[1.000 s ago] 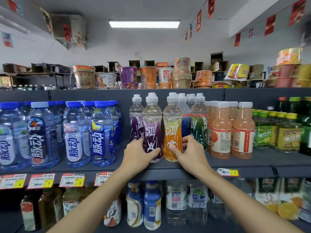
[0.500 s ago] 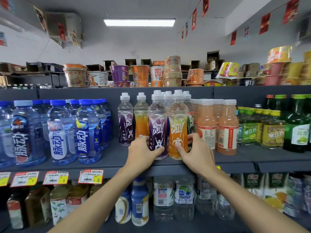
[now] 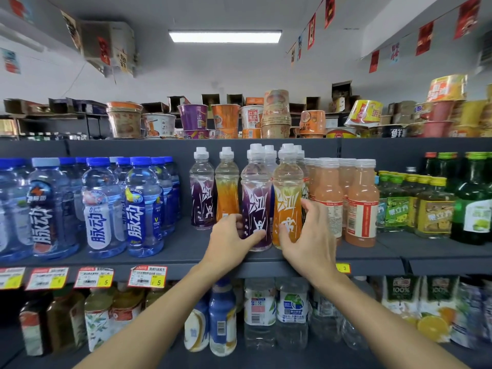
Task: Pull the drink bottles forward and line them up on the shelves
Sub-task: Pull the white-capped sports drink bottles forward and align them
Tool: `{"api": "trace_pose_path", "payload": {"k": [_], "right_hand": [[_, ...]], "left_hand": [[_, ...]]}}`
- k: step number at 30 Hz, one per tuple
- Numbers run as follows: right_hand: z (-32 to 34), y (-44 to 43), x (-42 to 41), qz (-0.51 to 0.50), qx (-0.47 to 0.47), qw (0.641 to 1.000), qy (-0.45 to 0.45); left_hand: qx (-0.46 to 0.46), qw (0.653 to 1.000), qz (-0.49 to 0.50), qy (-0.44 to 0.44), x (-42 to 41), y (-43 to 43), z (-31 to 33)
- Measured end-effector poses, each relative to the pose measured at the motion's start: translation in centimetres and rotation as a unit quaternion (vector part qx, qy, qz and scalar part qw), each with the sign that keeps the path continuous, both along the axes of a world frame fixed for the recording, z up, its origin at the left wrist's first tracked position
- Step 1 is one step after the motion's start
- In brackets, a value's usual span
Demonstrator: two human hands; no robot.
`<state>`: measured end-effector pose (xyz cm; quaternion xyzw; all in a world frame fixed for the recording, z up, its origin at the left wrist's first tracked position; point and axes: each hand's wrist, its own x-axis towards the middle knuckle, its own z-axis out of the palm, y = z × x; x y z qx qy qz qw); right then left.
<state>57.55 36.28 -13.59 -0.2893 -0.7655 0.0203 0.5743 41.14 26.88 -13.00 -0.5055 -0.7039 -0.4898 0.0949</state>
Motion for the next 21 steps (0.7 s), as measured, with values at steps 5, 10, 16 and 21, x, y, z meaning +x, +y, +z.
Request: {"api": "trace_pose_path", "payload": {"k": [5,10,16,21], "right_hand": [[2.2,-2.5,-3.0,0.053,0.134,0.989,-0.014],[5.4,-4.9,-7.7,0.080,0.211,0.968,-0.111],[9.2,-4.9,-14.2,-0.005,0.168,0.953,-0.252],[13.5,-3.8,-18.0,-0.093,0.108,0.931,-0.335]], "left_hand": [[0.027,0.999,0.007,0.027,-3.3,-2.0,1.6],[0.042,0.994,0.035,0.096,-6.9,-2.7,3.6],[0.021,0.984,0.042,0.174,-9.7,-0.5,7.0],[-0.070,0.973,0.104,0.195,-11.6,2.0,10.3]]}}
